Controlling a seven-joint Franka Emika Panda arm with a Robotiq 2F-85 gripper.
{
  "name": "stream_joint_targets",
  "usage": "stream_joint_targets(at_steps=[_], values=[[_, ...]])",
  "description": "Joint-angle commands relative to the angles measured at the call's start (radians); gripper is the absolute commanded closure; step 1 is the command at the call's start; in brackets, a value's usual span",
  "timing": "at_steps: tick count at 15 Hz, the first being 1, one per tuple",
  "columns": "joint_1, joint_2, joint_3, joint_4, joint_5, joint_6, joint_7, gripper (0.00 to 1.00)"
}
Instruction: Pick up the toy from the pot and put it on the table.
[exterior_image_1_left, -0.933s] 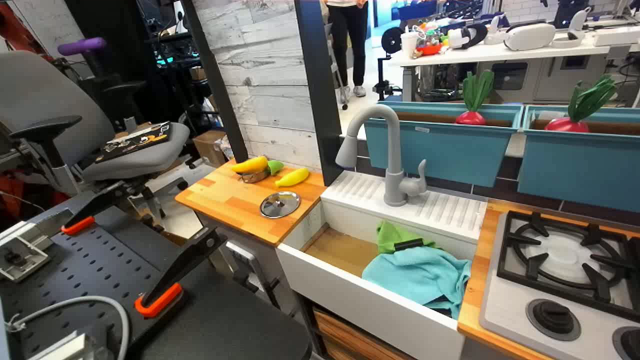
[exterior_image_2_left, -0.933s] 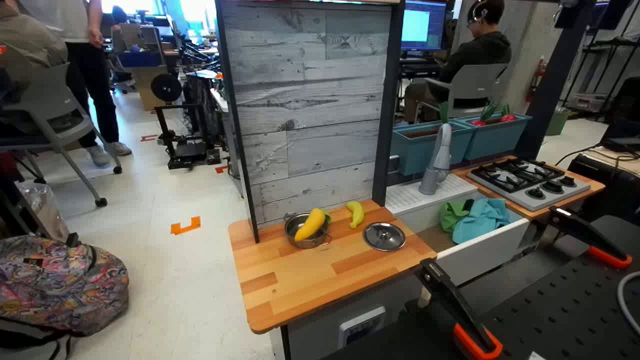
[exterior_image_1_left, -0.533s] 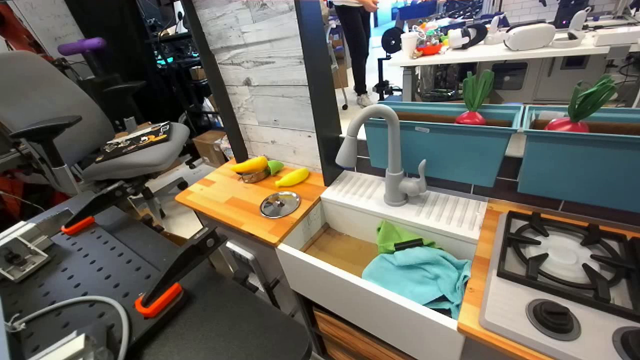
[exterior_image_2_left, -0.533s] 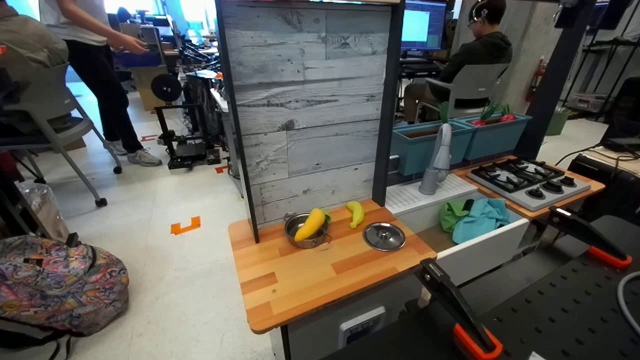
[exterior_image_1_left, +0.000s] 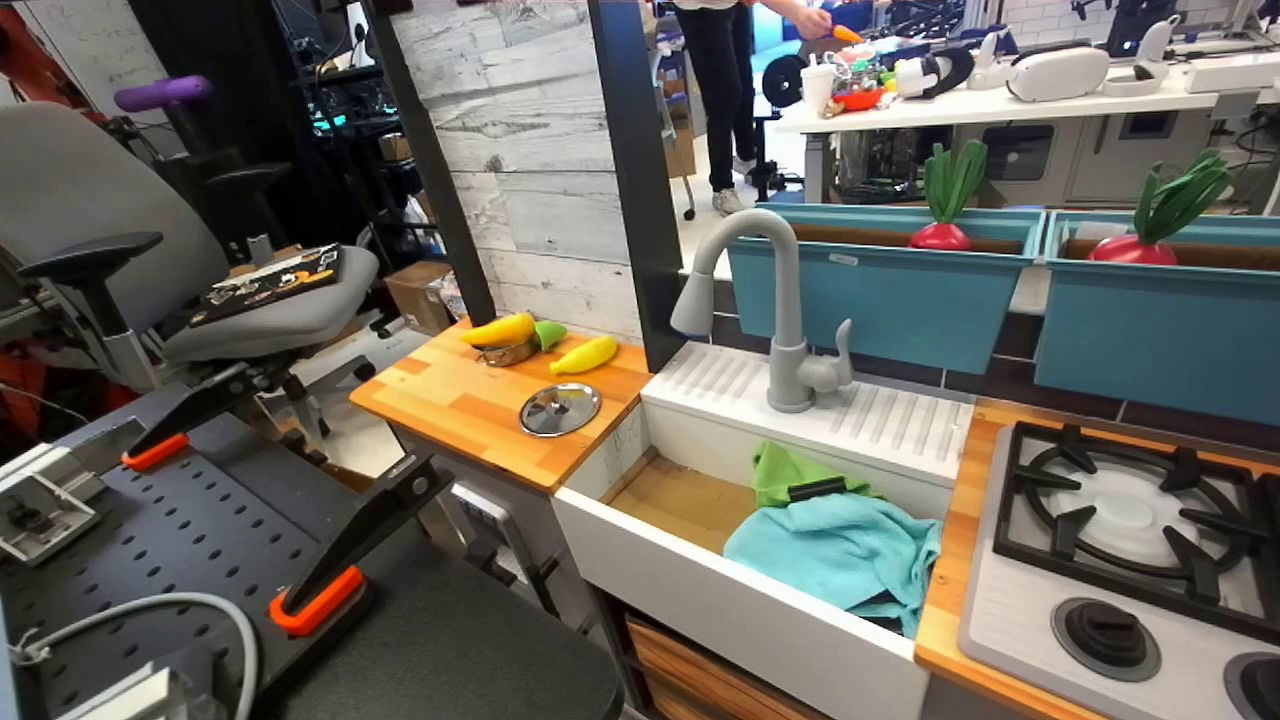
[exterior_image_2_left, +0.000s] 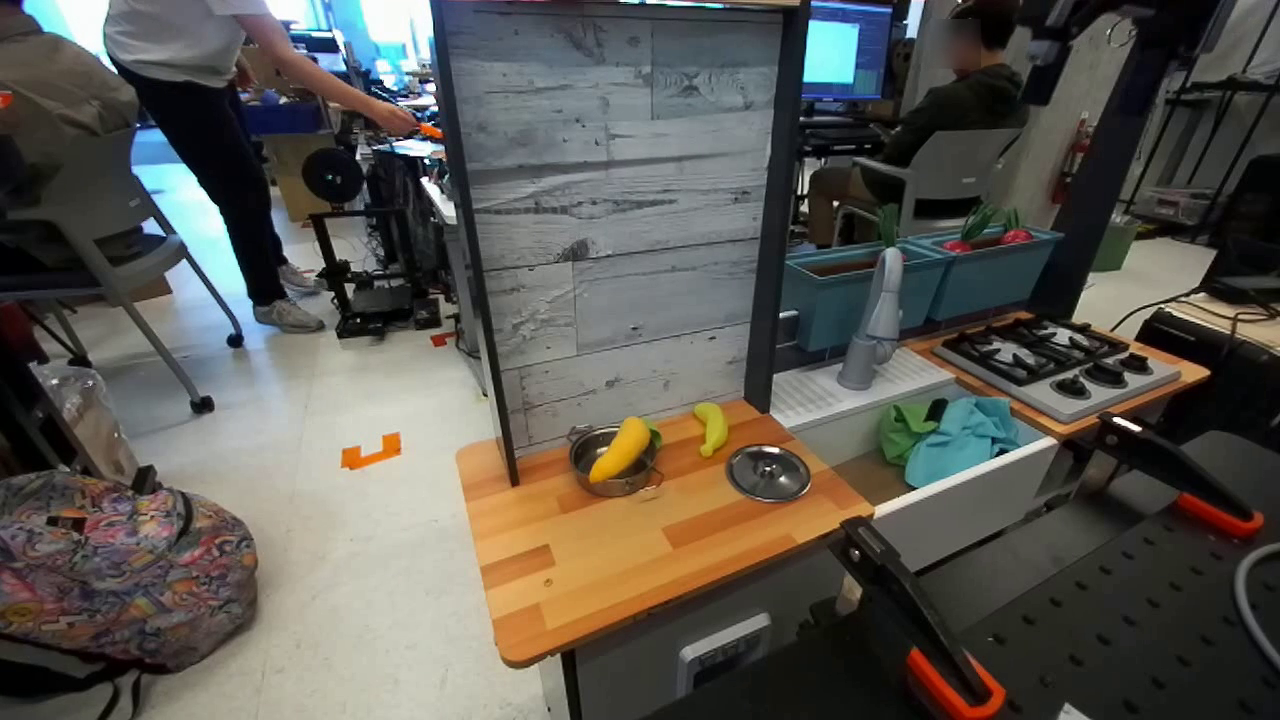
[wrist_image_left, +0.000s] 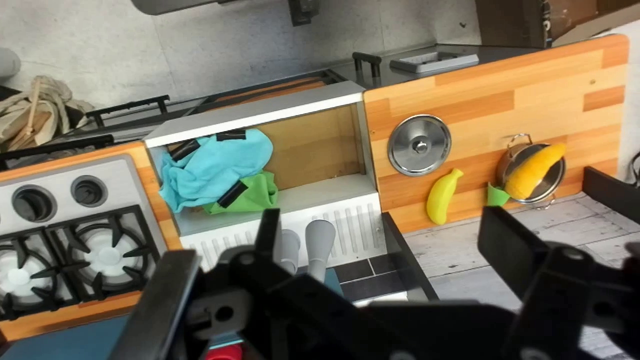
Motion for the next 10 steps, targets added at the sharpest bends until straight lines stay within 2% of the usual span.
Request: stream_joint_targets(at_steps=[1, 7, 10], values=[[0.027, 0.128, 0.057, 0.033, 0.009, 0.101, 0.132, 0.00], [0.096, 0.348, 0.134, 0.090, -0.011, 0.248, 0.314, 0.00], [0.137, 0.462, 0.145, 0.149, -0.028, 0.265, 0.377, 0.00]])
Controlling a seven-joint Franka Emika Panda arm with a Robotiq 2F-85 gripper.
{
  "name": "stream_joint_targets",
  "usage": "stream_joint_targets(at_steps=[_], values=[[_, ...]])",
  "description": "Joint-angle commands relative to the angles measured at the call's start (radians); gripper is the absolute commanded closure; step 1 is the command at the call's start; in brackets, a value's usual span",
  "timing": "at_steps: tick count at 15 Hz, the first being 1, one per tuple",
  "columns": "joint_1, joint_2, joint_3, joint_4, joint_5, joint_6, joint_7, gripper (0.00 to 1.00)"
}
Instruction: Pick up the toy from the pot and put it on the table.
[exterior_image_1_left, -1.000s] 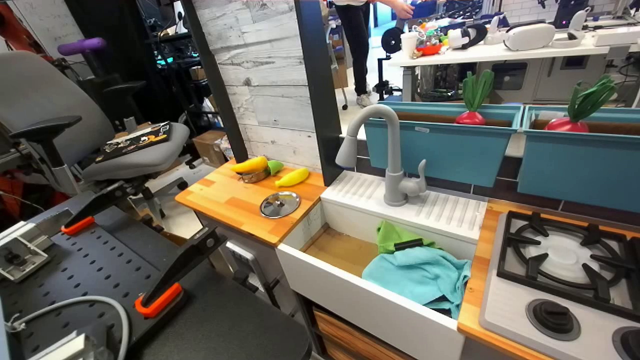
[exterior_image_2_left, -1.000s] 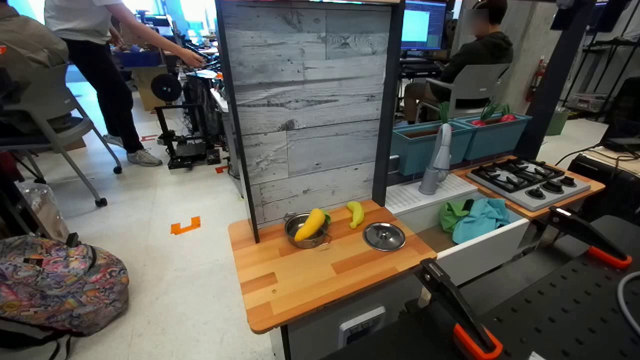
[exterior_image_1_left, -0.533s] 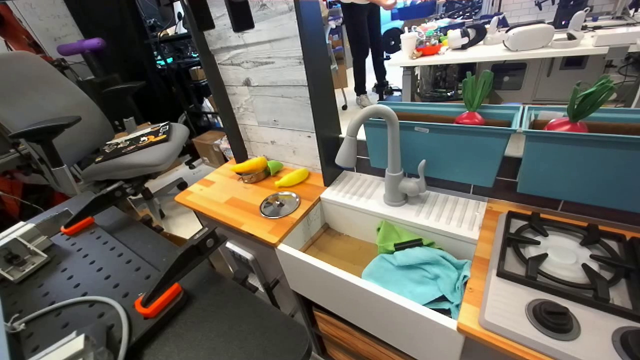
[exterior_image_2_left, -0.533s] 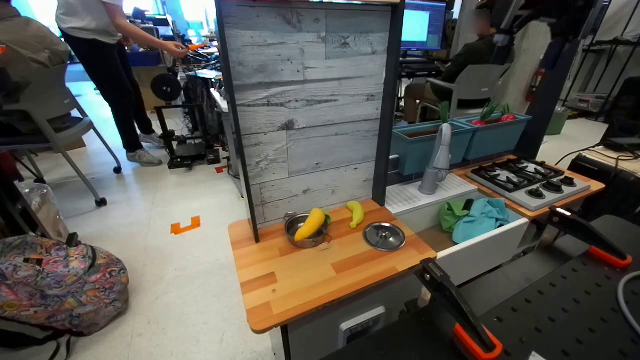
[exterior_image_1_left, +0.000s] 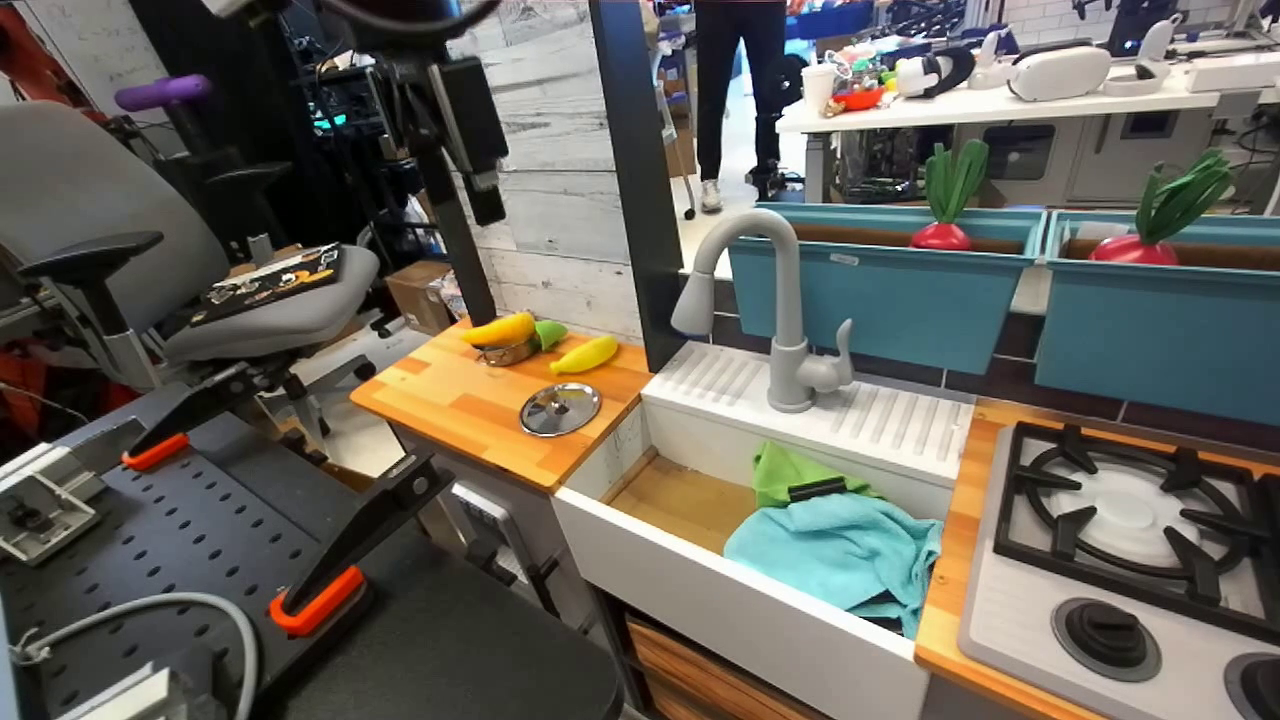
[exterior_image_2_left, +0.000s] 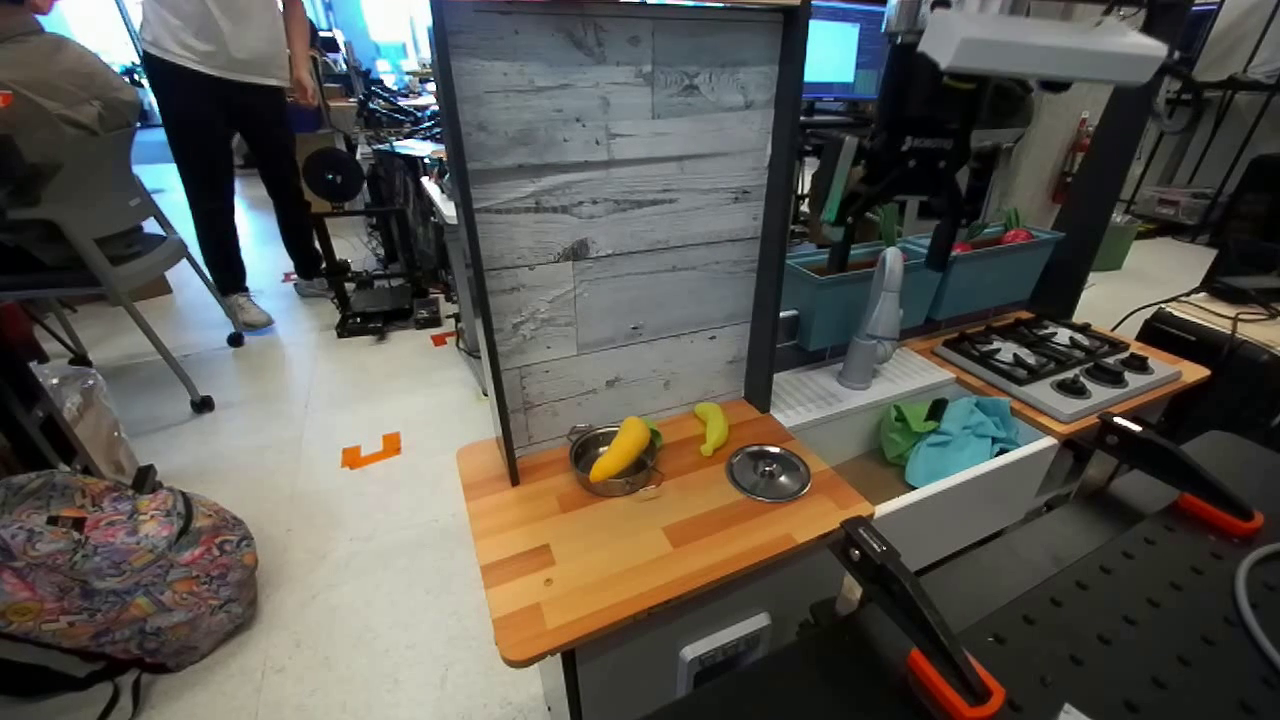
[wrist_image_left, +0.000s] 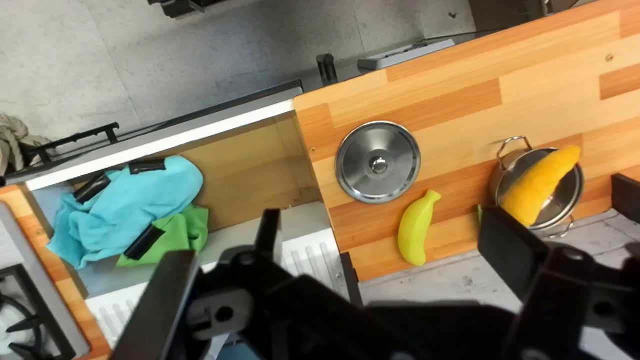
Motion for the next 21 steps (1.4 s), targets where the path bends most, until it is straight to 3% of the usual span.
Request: stream_joint_targets(at_steps=[1, 8, 21], values=[[0.045, 0.145, 0.010, 0.096, -0.020, 0.019, 0.075, 0.00], [0.073, 0.352, 0.081, 0.251, 0.052, 0.101, 0.053, 0.00], [0.182, 0.651, 0.084, 0.608, 0.030, 0.053, 0.110, 0.00]])
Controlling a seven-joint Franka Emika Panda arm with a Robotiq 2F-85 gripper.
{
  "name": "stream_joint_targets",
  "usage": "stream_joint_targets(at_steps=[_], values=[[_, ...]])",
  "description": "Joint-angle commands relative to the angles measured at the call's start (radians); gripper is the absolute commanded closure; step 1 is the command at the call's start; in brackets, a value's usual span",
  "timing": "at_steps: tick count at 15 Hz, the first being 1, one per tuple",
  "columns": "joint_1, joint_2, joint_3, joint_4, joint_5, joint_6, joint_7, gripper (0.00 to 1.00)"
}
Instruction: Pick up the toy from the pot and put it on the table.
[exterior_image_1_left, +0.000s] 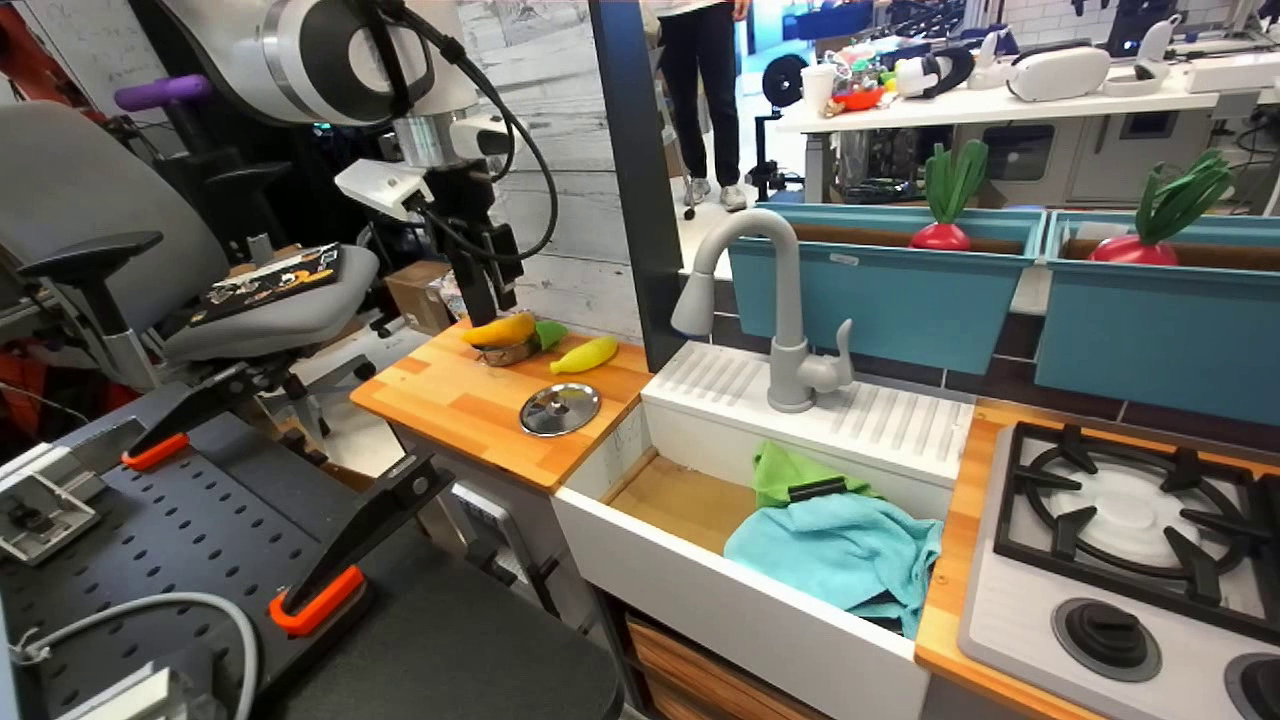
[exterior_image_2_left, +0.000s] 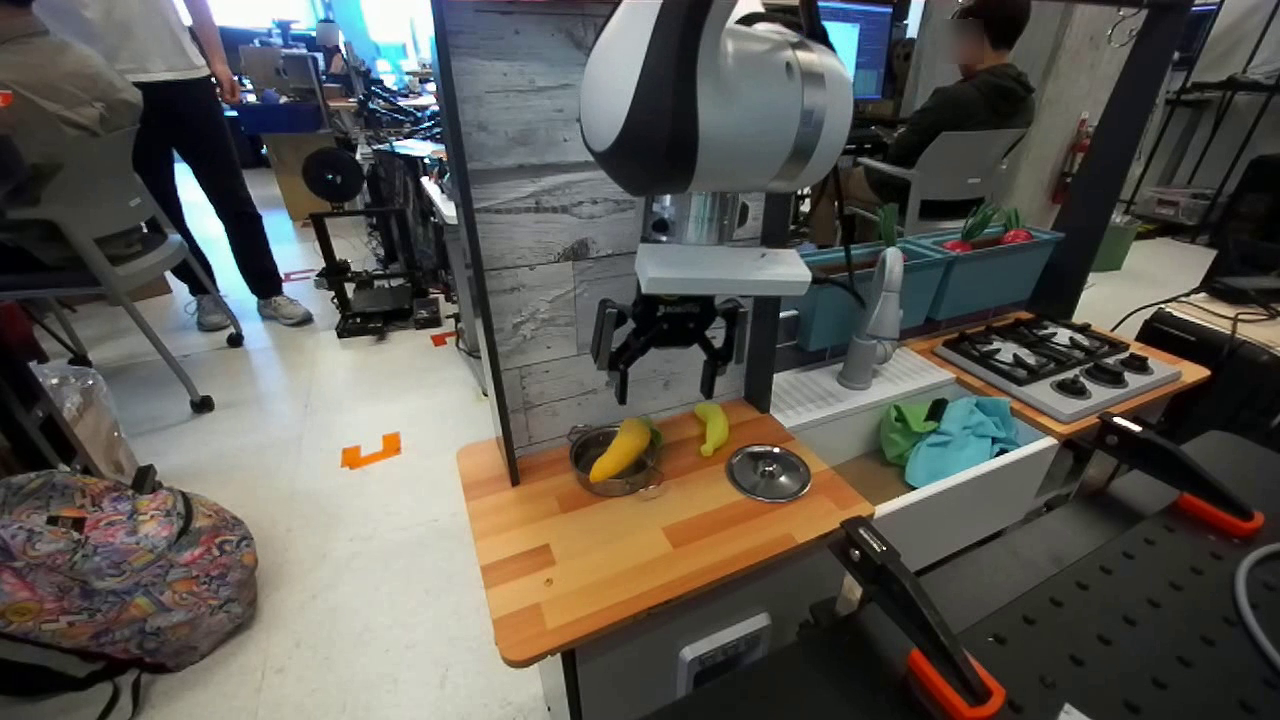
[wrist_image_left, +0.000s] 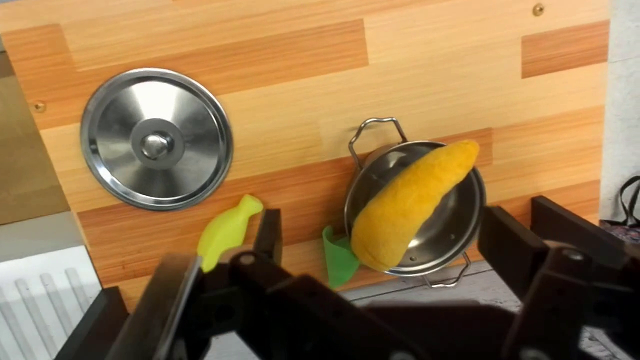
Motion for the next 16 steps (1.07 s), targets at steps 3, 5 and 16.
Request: stream_joint_targets(at_steps=[3, 5, 16], values=[[0.046, 0.132, -0.020, 0.163, -0.001, -0.032, 0.034, 0.00], [0.057, 0.167, -0.027, 0.201, -0.003, -0.036, 0.043, 0.00], [0.080, 0.227, -0.043, 0.241, -0.031, -0.009, 0.018, 0.73]])
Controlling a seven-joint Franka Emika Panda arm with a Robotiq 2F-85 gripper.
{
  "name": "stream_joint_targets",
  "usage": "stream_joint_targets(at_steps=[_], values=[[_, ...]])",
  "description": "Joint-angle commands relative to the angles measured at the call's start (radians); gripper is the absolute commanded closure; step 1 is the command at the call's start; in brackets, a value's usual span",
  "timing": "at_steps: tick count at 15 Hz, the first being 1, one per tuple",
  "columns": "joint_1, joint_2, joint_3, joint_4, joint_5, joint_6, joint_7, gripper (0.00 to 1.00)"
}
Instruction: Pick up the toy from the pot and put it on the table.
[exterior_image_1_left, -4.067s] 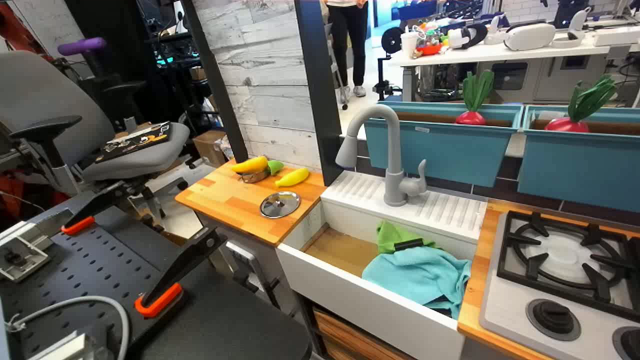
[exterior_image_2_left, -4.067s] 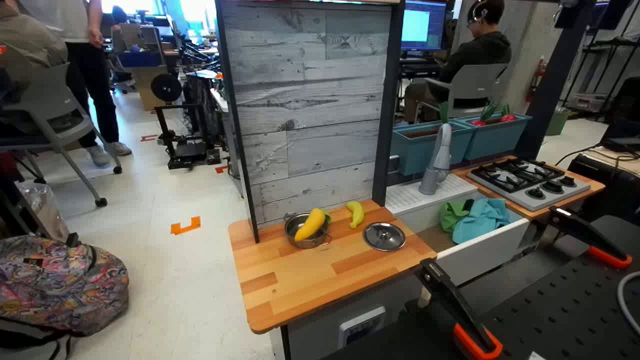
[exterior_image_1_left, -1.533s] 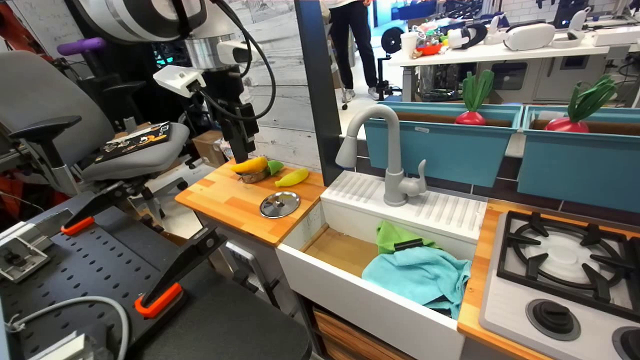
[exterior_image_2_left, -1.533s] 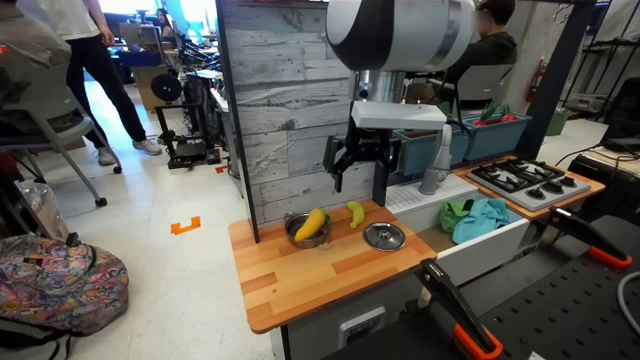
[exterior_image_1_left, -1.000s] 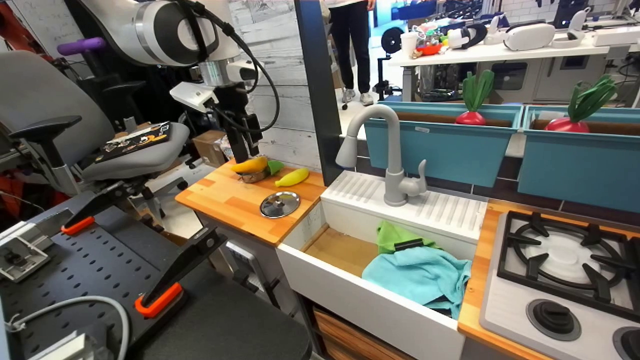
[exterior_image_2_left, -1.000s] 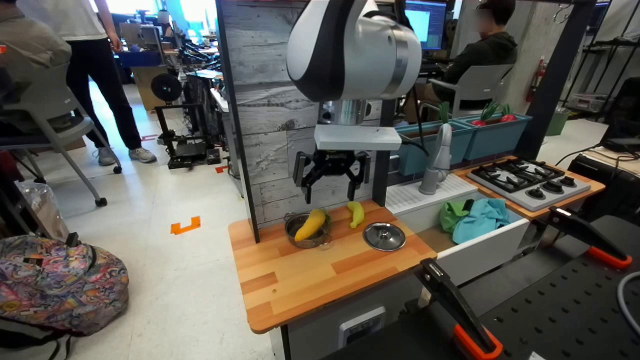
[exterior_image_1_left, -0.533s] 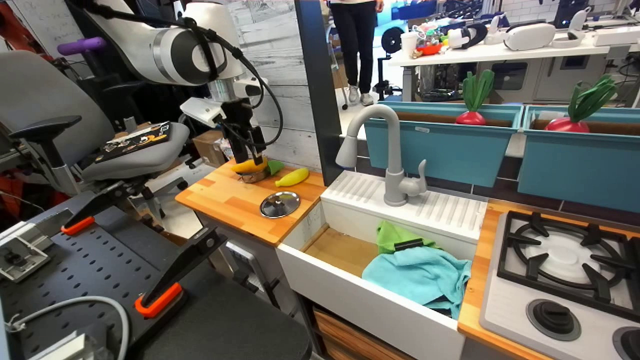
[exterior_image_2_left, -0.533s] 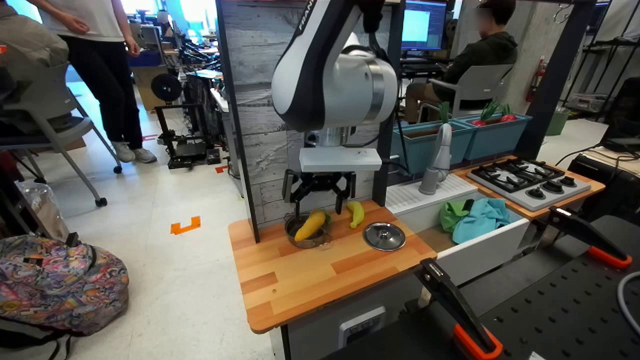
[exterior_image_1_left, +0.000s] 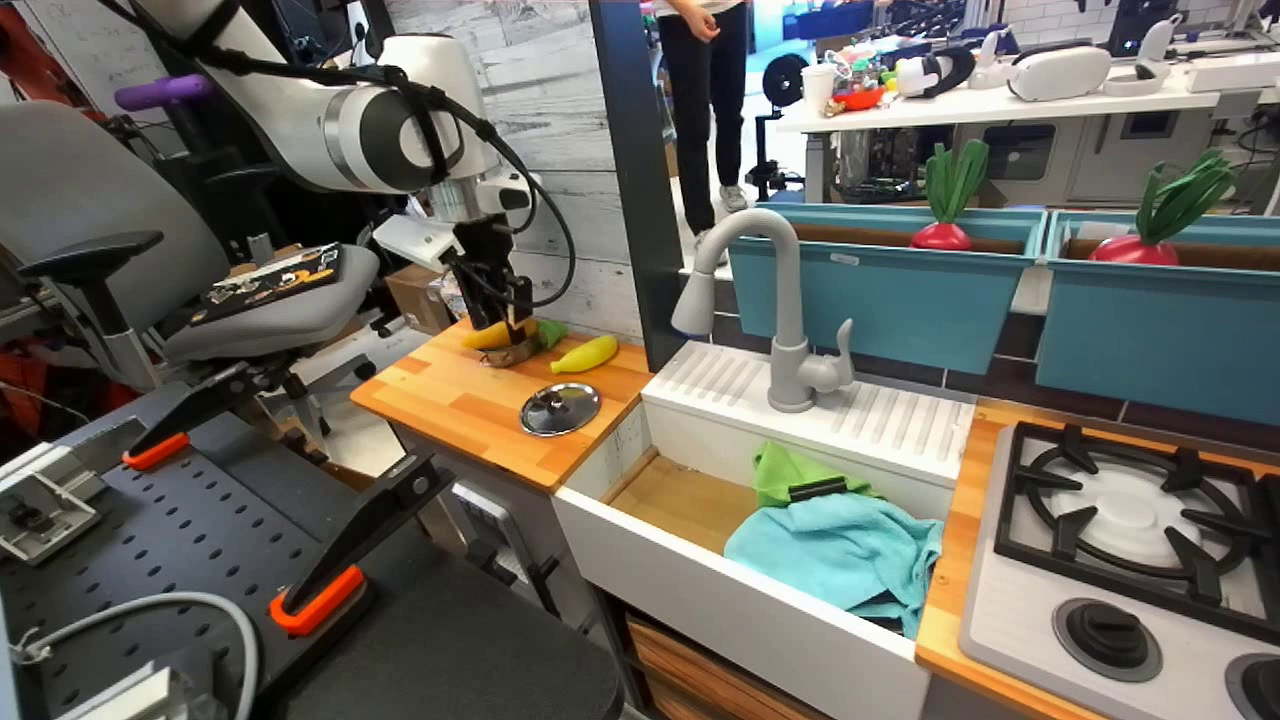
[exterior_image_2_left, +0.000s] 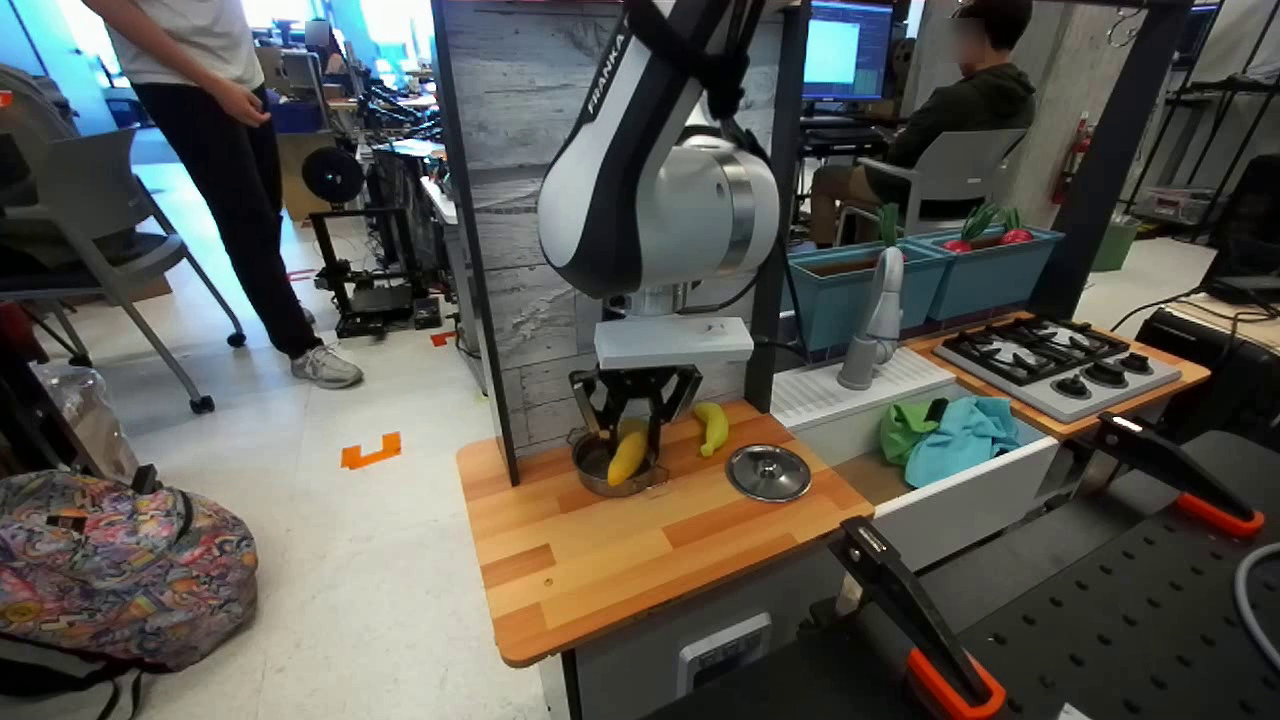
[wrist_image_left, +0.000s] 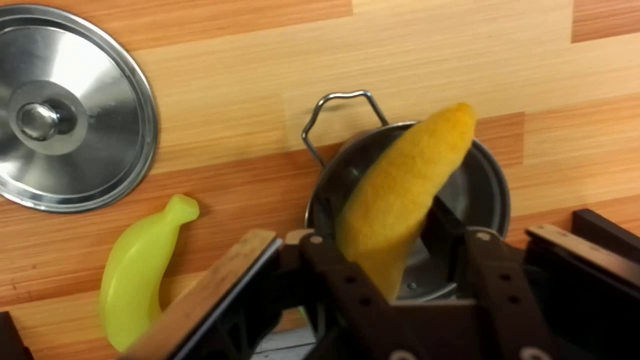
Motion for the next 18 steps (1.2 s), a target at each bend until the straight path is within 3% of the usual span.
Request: stream_joint_targets(at_steps=[1, 3, 5, 11, 18], values=[[0.015, -0.009, -0.011, -0.009, -0.019, 0.002, -0.010, 0.82], [0.019, -0.031, -0.011, -0.042, -0.028, 0.015, -0.019, 0.97], [0.018, -0.055, -0.003, -0.074, -0.032, 0.010, -0.037, 1.00], [-0.010, -0.180, 0.032, -0.242, -0.040, 0.066, -0.124, 0.97], [-0.103, -0.295, 0.053, -0.382, -0.001, 0.148, -0.168, 0.97]])
